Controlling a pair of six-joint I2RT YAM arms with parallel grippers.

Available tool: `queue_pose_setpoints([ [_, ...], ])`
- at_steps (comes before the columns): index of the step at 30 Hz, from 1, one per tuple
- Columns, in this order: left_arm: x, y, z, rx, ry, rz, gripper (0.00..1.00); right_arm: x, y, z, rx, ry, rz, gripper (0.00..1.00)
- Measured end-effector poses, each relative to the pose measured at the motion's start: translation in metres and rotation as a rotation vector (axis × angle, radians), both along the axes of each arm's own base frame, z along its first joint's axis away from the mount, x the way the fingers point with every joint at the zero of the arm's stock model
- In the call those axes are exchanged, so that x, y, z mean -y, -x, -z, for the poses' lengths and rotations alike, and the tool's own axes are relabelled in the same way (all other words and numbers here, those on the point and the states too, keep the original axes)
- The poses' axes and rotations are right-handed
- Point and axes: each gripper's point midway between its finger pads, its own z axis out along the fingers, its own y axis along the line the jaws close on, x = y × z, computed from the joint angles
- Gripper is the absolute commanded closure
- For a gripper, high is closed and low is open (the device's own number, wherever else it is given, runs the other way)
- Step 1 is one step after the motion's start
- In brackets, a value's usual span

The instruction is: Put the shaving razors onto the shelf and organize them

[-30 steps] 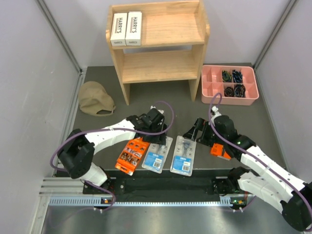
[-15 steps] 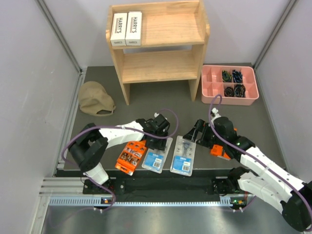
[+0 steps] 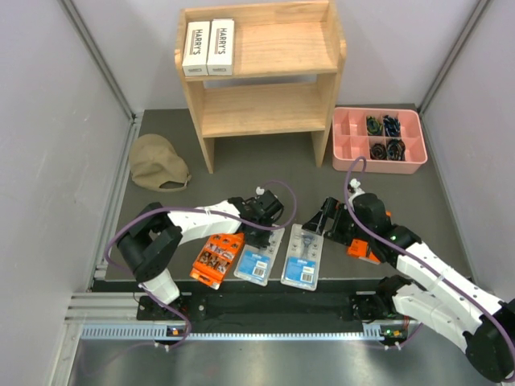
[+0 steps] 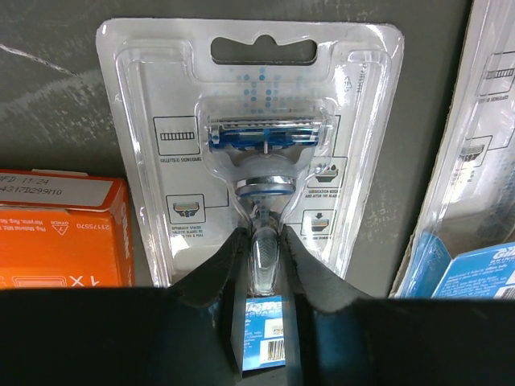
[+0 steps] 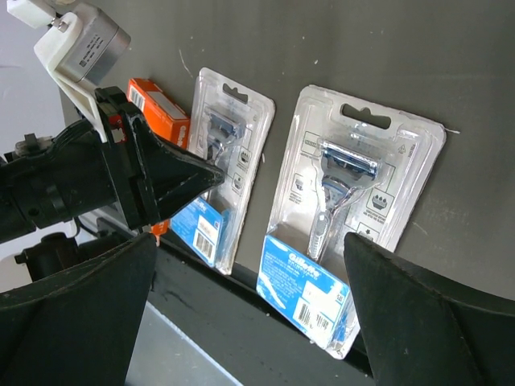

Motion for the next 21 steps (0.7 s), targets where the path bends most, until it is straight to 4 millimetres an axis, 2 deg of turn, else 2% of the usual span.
queue_pose_setpoints([
  [7,-0.002,-0.003,-0.004,0.011,-0.017,-0.01,1.0,0.001,0.001,0.0,-0.001,0.013,-0.008,0.01],
  [11,-0.002,-0.011,-0.014,0.038,-0.037,-0.023,1.0,-0.001,-0.005,-0.016,0.027,0.015,-0.017,0.01],
  [15,0.008,-0.027,-0.045,0.101,-0.003,-0.037,1.0,-0.007,-0.016,-0.042,0.083,0.004,-0.028,0.01],
  [21,0.024,-0.049,-0.106,0.229,0.112,-0.064,1.0,-0.014,-0.029,-0.08,0.167,-0.02,-0.043,0.01],
])
